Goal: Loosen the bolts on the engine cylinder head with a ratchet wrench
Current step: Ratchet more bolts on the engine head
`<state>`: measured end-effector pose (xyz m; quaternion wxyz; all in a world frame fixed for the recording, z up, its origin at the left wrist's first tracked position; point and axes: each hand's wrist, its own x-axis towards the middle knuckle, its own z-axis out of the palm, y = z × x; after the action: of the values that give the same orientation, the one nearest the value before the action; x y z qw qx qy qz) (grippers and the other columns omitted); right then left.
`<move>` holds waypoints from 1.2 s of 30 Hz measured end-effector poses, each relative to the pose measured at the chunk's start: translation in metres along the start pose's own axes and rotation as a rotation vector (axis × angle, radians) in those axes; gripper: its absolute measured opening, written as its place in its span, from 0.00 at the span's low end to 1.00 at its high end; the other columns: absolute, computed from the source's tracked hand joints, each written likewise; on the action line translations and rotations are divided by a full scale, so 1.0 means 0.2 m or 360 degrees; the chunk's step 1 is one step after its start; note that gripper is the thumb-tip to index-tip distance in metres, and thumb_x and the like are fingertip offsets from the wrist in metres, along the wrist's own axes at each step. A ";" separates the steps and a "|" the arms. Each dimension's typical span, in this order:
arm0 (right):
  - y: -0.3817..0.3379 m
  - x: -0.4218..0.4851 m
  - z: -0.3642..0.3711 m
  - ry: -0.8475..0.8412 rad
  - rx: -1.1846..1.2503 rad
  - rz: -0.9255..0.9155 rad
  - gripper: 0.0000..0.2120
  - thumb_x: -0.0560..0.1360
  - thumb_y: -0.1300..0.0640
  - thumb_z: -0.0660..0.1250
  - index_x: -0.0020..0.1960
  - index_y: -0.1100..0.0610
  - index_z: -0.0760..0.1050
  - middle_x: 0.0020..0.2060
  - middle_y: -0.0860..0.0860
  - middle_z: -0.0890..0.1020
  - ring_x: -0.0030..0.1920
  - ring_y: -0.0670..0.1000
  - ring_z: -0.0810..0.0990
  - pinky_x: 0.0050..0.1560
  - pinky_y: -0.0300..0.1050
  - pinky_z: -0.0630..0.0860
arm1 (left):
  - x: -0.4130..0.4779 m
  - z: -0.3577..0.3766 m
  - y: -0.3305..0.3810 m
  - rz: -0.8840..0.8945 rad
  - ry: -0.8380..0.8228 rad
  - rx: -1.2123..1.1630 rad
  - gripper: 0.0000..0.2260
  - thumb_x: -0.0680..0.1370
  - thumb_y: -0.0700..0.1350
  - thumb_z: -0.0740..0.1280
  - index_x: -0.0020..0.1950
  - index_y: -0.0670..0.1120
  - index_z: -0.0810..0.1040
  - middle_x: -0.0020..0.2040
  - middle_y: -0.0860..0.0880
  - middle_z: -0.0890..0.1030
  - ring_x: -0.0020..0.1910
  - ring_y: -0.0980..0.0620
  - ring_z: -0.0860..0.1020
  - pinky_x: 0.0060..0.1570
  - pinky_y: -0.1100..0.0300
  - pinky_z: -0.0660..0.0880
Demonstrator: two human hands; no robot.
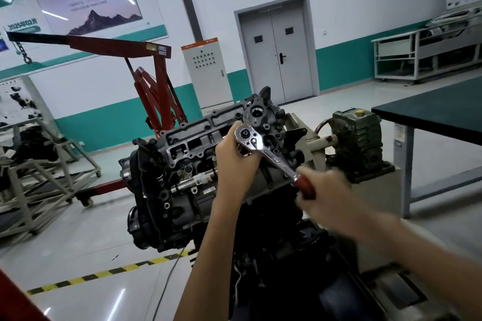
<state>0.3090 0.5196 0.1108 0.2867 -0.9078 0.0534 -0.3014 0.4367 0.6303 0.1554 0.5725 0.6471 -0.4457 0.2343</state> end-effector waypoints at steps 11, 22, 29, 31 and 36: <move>-0.02 -0.02 0.04 -0.0014 0.0077 -0.0043 0.14 0.67 0.65 0.65 0.36 0.48 0.66 0.27 0.48 0.72 0.23 0.42 0.70 0.26 0.28 0.66 | 0.04 0.00 0.02 -0.0225 0.0007 -0.0014 0.19 0.71 0.29 0.66 0.30 0.50 0.65 0.27 0.57 0.67 0.27 0.61 0.64 0.30 0.67 0.63; 0.08 0.11 -0.14 -0.0042 -0.0400 -0.0164 0.10 0.70 0.62 0.67 0.42 0.48 0.70 0.28 0.44 0.73 0.26 0.40 0.73 0.28 0.32 0.72 | 0.03 -0.05 0.00 -0.0033 -0.0144 -0.0033 0.16 0.69 0.32 0.70 0.35 0.52 0.71 0.29 0.58 0.74 0.29 0.61 0.69 0.33 0.69 0.65; -0.29 -0.15 0.34 0.0118 0.0895 0.0226 0.13 0.67 0.63 0.66 0.35 0.48 0.67 0.23 0.45 0.71 0.20 0.42 0.70 0.22 0.29 0.65 | 0.00 0.04 0.00 -0.0071 0.0211 -0.0145 0.16 0.71 0.29 0.67 0.35 0.47 0.66 0.30 0.57 0.68 0.29 0.60 0.65 0.32 0.67 0.65; -0.29 -0.14 0.32 0.0089 0.0820 0.0199 0.13 0.67 0.64 0.66 0.35 0.48 0.66 0.22 0.45 0.71 0.21 0.41 0.71 0.23 0.29 0.65 | 0.00 0.03 0.00 -0.0091 0.0211 -0.0190 0.14 0.72 0.28 0.66 0.34 0.44 0.66 0.30 0.51 0.66 0.30 0.59 0.63 0.32 0.65 0.64; -0.03 0.00 -0.06 -0.0175 0.0043 -0.0085 0.17 0.67 0.64 0.68 0.36 0.45 0.65 0.29 0.47 0.73 0.28 0.43 0.74 0.31 0.33 0.71 | 0.02 0.03 0.01 -0.0208 0.0156 -0.0143 0.19 0.71 0.28 0.65 0.30 0.50 0.65 0.26 0.57 0.68 0.28 0.60 0.64 0.31 0.61 0.64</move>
<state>0.3020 0.5195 0.1220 0.2933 -0.9202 0.0093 -0.2592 0.4362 0.6236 0.1591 0.6362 0.6362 -0.3839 0.2077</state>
